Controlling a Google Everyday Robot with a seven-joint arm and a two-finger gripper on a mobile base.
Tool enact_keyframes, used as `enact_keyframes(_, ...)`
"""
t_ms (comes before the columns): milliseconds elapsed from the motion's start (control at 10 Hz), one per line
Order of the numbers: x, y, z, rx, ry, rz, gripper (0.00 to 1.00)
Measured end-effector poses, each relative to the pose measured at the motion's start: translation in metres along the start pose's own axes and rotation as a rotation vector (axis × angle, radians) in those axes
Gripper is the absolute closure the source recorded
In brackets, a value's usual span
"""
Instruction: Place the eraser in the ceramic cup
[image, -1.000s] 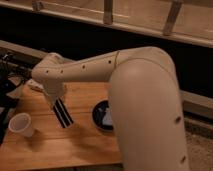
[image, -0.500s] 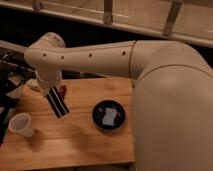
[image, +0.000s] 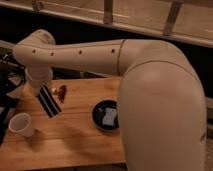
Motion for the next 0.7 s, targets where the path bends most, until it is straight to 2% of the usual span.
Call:
enact_keyframes(300, -0.008, -0.003, 0.0, -0.01, -0.024, -0.046, 1.0)
enact_keyframes(700, -0.065, 0.022, 0.022, -0.084, -0.08, -0.131, 1.0)
